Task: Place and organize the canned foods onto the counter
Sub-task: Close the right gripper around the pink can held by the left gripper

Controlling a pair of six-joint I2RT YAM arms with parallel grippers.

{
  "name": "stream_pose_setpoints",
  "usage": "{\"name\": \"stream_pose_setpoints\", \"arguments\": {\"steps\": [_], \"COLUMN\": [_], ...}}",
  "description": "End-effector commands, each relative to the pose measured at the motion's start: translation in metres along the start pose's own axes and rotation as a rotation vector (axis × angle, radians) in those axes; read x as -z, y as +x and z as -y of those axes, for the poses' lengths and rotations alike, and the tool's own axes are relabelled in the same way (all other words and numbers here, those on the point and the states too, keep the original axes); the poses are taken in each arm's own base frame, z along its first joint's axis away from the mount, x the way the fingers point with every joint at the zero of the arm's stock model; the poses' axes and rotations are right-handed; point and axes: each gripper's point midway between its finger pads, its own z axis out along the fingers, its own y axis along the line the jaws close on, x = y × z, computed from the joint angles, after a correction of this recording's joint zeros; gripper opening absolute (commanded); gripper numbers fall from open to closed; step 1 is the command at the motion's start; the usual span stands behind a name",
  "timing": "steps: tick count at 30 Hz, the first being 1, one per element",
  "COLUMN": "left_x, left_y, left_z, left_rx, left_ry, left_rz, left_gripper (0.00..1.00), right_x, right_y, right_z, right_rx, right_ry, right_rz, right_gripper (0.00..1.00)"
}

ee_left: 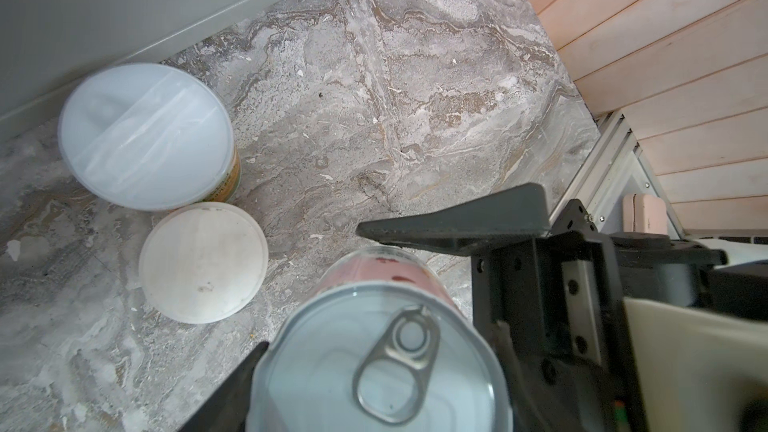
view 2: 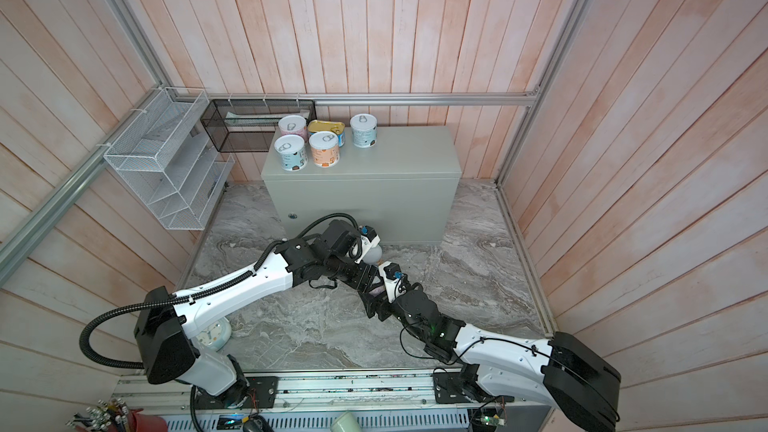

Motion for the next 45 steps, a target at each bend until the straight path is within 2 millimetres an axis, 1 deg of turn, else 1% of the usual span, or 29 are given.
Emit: {"name": "stream_pose_setpoints", "arguments": {"steps": [1,3,6,10,17,22,29,35,37,41,45], "left_x": [0.000,-0.002,-0.005,-0.008,-0.015,-0.017,-0.016,-0.009,-0.006,-0.003,0.001], "left_y": [-0.001,0.000,0.001,0.003,0.009,0.012,0.013,0.006,0.005,0.009,0.010], "left_z": [0.021,0.020,0.021,0.026,0.029,0.027,0.021,0.021,0.020,0.016,0.017], "left_rx": [-0.008,-0.006,-0.004,-0.005,-0.005,-0.002,-0.005,-0.007,-0.010,-0.016,-0.018], "left_ry": [0.081,0.081,0.089,0.103,0.110,0.103,0.071,0.058,0.057,0.037,0.041], "left_rz": [-0.002,-0.008,-0.014,-0.021,-0.043,-0.051,-0.051,-0.023,-0.017,-0.029,-0.024], "left_gripper": [0.51,0.51,0.51,0.51,0.51,0.51,0.50,0.42,0.42,0.42,0.41], "right_x": [-0.003,-0.001,0.002,0.003,0.002,0.003,0.005,0.007,0.008,0.010,0.008], "right_y": [-0.018,-0.017,-0.018,-0.019,-0.014,-0.013,-0.011,-0.009,-0.009,-0.009,-0.005], "right_z": [0.003,0.004,0.004,0.006,0.007,0.008,0.011,0.012,0.012,0.012,0.011], "right_rx": [0.010,0.010,0.011,0.008,0.027,0.049,0.060,0.067,0.071,0.110,0.128], "right_ry": [0.030,0.036,0.028,0.035,0.043,0.052,0.067,0.068,0.072,0.097,0.097], "right_rz": [0.053,0.055,0.068,0.079,0.062,0.060,0.058,0.052,0.054,0.048,0.041], "right_gripper": [0.93,0.92,0.88,0.88,0.88,0.89,0.92,0.93,0.94,0.94,0.93]}}
